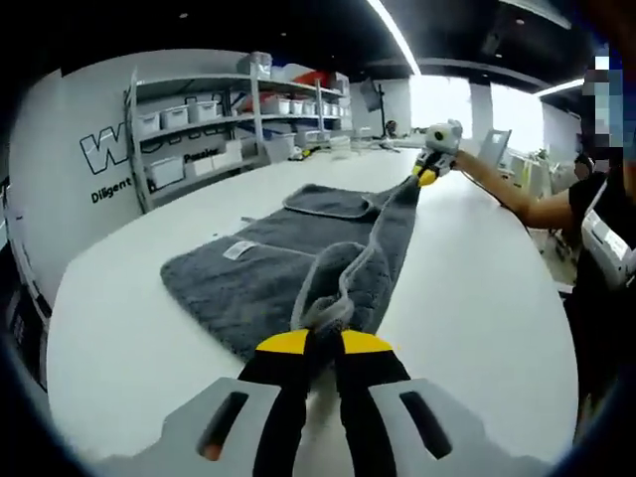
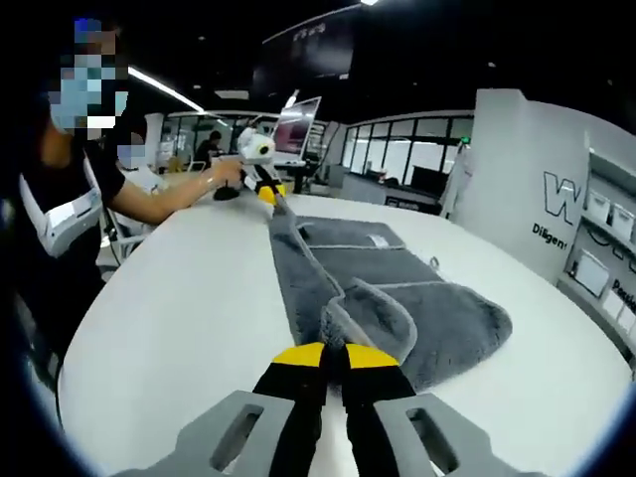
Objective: Open the folded towel by lifting each exposed corner and separating the folded layers until the towel lies flat within the target outline without major curled edges
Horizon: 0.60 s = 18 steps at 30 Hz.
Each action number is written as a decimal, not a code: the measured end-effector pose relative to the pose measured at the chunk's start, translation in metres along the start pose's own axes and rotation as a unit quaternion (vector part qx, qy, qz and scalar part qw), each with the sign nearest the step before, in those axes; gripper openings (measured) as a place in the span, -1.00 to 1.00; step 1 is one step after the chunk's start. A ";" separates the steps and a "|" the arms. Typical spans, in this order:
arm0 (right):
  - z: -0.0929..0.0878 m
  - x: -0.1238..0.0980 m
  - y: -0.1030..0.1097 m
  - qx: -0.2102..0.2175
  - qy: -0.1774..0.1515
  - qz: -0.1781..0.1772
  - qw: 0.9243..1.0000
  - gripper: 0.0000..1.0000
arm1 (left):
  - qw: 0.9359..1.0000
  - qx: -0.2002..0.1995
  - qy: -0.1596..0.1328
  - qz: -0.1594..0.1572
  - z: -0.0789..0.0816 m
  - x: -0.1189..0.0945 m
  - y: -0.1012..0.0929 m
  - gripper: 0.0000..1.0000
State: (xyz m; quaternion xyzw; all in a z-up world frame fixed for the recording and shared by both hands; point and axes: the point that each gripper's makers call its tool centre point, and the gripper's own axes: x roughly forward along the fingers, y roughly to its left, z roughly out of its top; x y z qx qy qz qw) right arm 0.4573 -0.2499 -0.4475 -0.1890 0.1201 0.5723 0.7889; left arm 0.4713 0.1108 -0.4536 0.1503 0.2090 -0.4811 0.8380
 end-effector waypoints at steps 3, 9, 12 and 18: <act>-0.005 0.000 0.010 -0.009 0.010 0.024 1.000 -0.97 | 1.000 0.002 0.018 -0.023 -0.010 0.000 -0.009 -0.83; -0.013 0.003 0.030 -0.027 0.041 0.058 0.997 -0.97 | 0.997 0.006 0.056 -0.047 -0.027 0.003 -0.022 -0.82; -0.015 0.002 0.031 -0.017 0.051 0.060 0.997 -0.89 | 0.997 0.005 0.064 -0.053 -0.030 0.004 -0.026 -0.75; 0.004 -0.007 0.016 0.020 0.015 0.024 0.999 -0.59 | 0.999 0.000 0.020 -0.049 -0.008 0.001 -0.029 -0.24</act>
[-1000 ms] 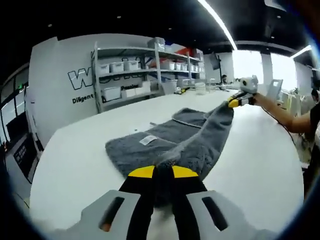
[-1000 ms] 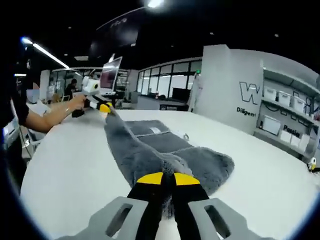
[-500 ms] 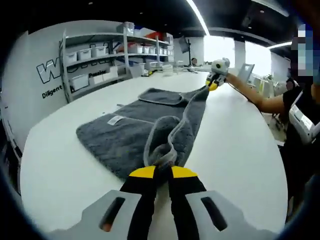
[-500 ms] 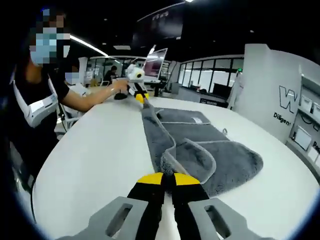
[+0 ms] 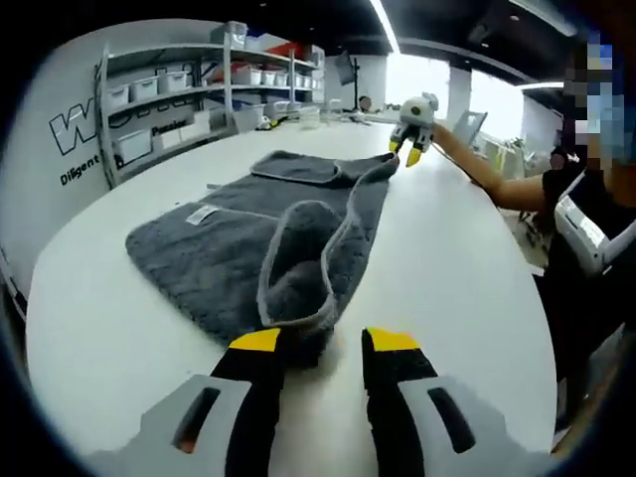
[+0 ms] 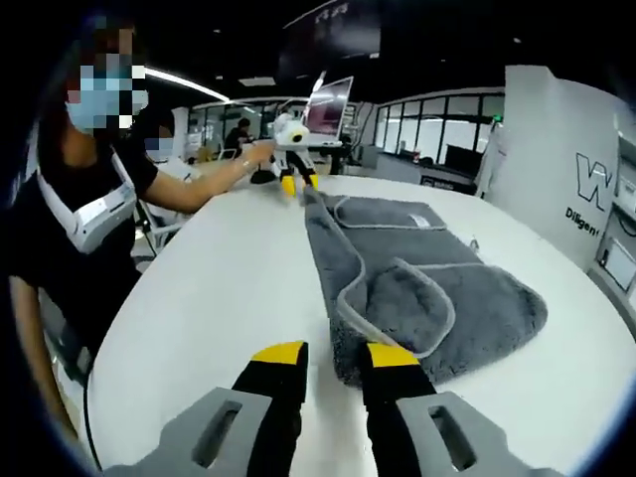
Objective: Open the folded towel by lifting each exposed corner and separating the folded layers until the towel lies flat within the target outline without major curled edges
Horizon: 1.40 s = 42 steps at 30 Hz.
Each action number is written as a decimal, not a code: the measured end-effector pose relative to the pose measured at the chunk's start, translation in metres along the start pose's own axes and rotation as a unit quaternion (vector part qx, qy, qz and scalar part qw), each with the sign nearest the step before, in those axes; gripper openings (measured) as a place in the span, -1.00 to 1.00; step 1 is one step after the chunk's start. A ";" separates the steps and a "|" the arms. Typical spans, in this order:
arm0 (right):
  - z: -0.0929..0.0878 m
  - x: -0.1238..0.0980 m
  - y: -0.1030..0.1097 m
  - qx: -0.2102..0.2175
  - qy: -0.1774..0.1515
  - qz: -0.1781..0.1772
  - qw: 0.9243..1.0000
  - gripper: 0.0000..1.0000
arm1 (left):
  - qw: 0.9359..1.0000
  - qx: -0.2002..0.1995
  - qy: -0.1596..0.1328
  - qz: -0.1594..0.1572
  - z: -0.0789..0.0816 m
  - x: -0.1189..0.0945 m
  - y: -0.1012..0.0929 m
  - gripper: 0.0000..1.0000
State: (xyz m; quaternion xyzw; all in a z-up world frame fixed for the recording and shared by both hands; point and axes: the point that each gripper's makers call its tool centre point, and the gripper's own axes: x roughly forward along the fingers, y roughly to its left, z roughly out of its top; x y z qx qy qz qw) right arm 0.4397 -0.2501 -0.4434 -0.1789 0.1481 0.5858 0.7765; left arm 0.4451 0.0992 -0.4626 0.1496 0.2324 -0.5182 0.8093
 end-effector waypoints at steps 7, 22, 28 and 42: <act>0.030 -0.002 -0.026 0.014 -0.063 -0.066 0.996 -0.42 | 0.996 -0.028 -0.087 0.022 0.038 0.001 0.007 -0.02; -0.003 0.028 -0.083 0.166 -0.016 -0.148 0.975 -0.36 | 0.982 -0.093 -0.079 0.144 0.030 0.015 0.081 0.14; -0.013 0.041 -0.079 0.209 0.007 -0.135 0.969 -0.36 | 0.989 -0.105 -0.054 0.095 0.020 0.030 0.066 -0.03; -0.015 0.050 -0.057 0.192 0.024 -0.114 0.974 -1.00 | 0.997 -0.053 -0.039 0.044 0.026 0.035 0.023 -0.80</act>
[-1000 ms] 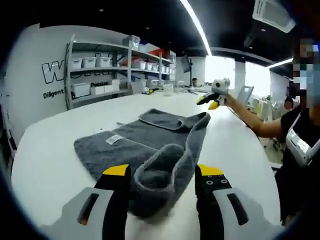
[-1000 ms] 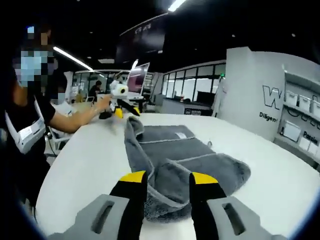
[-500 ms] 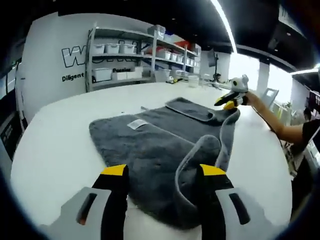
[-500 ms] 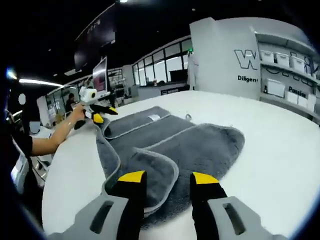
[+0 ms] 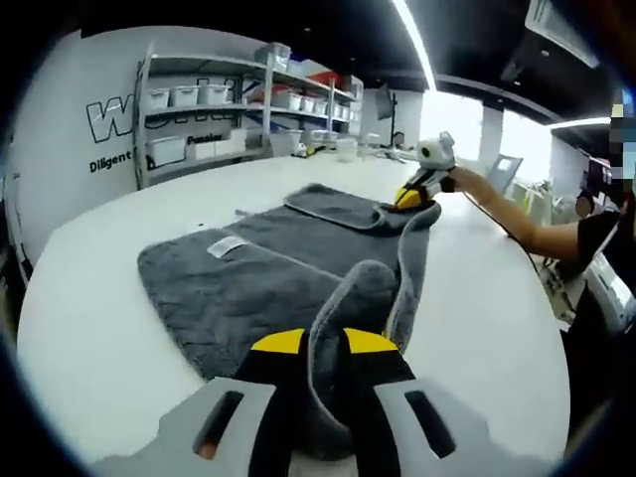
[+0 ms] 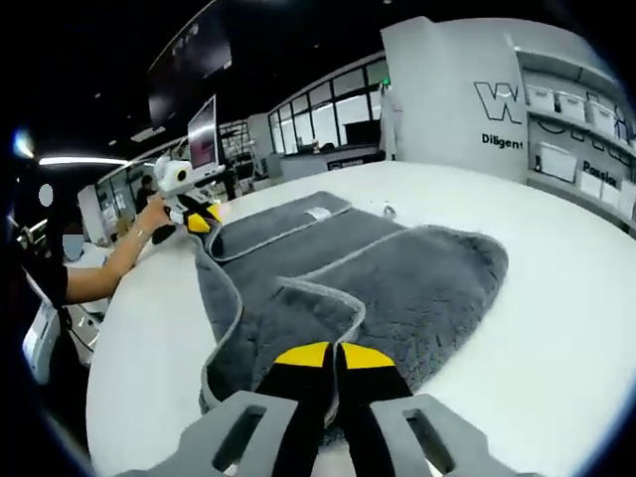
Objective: Open the folded towel by lifting each exposed corner and separating the folded layers until the towel lies flat within the target outline without major curled edges
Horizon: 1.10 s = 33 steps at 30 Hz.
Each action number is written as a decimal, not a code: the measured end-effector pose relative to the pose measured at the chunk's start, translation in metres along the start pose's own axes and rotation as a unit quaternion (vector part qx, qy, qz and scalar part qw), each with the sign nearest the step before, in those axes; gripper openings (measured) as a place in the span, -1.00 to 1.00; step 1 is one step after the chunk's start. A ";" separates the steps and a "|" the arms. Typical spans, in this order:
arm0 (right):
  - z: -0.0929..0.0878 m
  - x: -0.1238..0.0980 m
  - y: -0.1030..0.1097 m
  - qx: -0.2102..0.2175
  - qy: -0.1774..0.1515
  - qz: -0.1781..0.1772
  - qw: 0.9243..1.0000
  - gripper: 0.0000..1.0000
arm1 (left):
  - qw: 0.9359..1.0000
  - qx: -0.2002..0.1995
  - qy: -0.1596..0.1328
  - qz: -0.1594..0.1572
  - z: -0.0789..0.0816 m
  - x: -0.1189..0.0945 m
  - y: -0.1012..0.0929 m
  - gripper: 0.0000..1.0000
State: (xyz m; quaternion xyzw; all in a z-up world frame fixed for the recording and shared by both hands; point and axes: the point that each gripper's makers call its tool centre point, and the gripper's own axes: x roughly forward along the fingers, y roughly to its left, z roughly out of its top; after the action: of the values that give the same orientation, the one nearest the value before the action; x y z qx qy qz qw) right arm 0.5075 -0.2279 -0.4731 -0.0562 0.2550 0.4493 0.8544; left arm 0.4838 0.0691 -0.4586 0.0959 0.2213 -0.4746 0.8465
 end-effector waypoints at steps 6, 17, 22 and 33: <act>0.004 -0.006 0.000 -0.014 -0.005 0.003 1.000 -1.00 | 1.000 0.012 0.001 -0.020 0.002 -0.004 -0.016 -0.90; 0.022 -0.029 0.055 -0.068 -0.034 0.062 0.995 -1.00 | 0.997 0.039 0.021 -0.057 -0.004 -0.014 -0.038 -0.91; 0.015 -0.028 0.084 -0.096 -0.016 0.101 0.990 -1.00 | 0.995 0.051 0.031 -0.076 -0.008 -0.017 -0.048 -0.91; -0.022 -0.013 0.118 -0.158 0.071 0.158 0.972 -1.00 | 0.987 0.072 0.087 -0.113 -0.033 -0.013 -0.063 -0.90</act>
State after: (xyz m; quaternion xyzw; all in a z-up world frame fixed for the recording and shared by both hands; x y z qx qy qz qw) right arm 0.3993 -0.1750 -0.4705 -0.1811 0.2469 0.6079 0.7326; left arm 0.4153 0.0581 -0.4784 0.1719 0.2683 -0.5716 0.7561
